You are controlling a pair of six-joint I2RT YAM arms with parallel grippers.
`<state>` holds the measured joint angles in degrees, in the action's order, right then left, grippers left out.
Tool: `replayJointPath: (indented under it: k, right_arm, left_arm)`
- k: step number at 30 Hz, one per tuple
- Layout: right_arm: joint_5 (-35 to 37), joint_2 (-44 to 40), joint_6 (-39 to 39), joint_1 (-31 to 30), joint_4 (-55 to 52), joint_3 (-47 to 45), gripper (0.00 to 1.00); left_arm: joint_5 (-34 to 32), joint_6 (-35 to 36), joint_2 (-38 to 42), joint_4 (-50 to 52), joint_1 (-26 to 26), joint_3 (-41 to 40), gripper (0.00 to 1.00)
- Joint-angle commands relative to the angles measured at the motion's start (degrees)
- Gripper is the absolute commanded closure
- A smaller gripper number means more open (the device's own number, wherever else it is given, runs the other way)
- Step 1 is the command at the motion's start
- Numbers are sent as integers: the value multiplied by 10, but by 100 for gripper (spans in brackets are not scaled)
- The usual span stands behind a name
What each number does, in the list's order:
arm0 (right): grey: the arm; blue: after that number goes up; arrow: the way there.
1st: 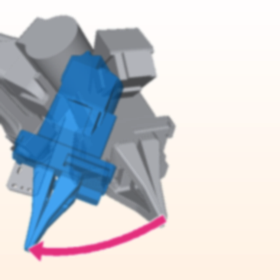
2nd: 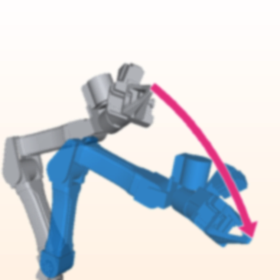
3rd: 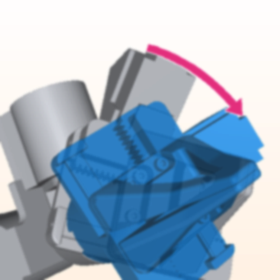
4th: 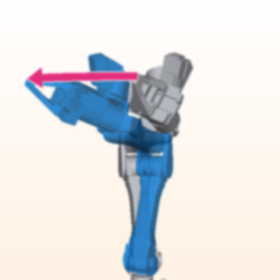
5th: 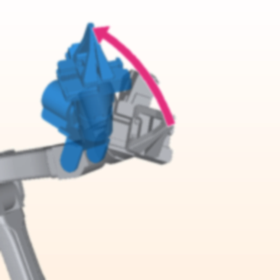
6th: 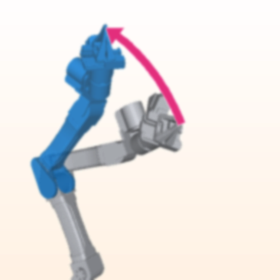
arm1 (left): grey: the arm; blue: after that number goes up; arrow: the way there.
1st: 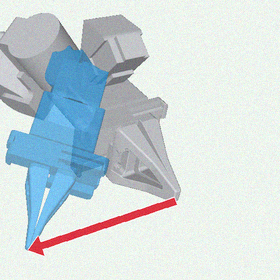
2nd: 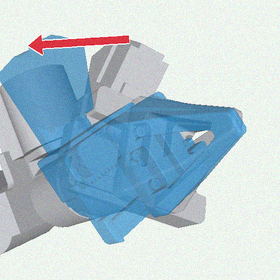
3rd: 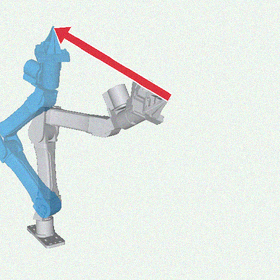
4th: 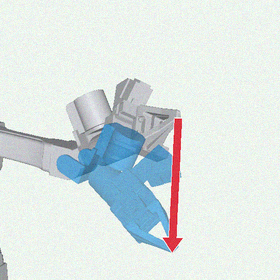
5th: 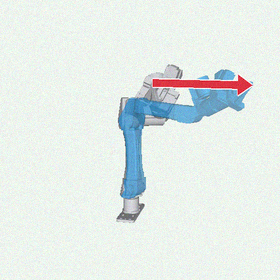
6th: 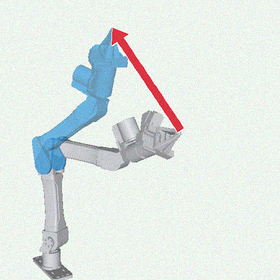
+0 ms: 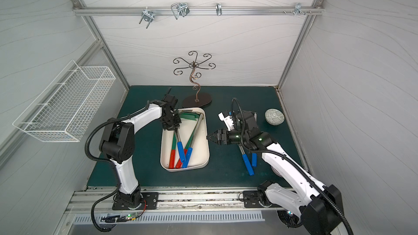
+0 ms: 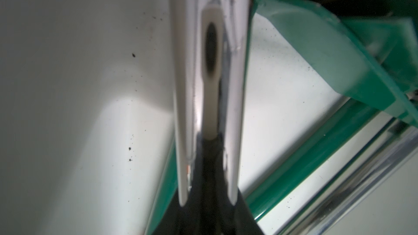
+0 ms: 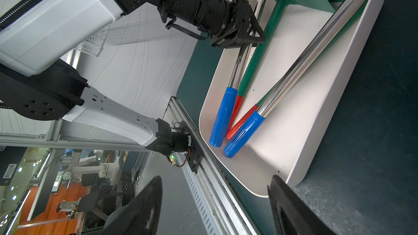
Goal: Put the small hoe into the storage box
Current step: Place the hoe in the storage box.
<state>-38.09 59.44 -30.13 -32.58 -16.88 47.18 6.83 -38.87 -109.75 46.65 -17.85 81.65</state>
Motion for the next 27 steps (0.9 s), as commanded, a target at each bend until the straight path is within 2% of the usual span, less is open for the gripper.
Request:
replayJointPath:
  k: [1,8,14,23,27]
  right_arm:
    - [-9,-9,3,3,6,-5,25]
    - [-11,-5,-1,3,11,-7,24]
    - [-11,-4,-2,3,12,-8,24]
    - [-12,-1,-5,2,14,-10,24]
    - [-11,0,-7,2,15,-10,24]
  left_arm:
    - [1,-2,-5,-21,13,31,100]
    - [-9,13,-12,-4,22,29,99]
    - [-23,24,-29,17,24,35,85]
    - [-48,34,-43,43,25,40,70]
    - [-56,39,-45,51,25,42,68]
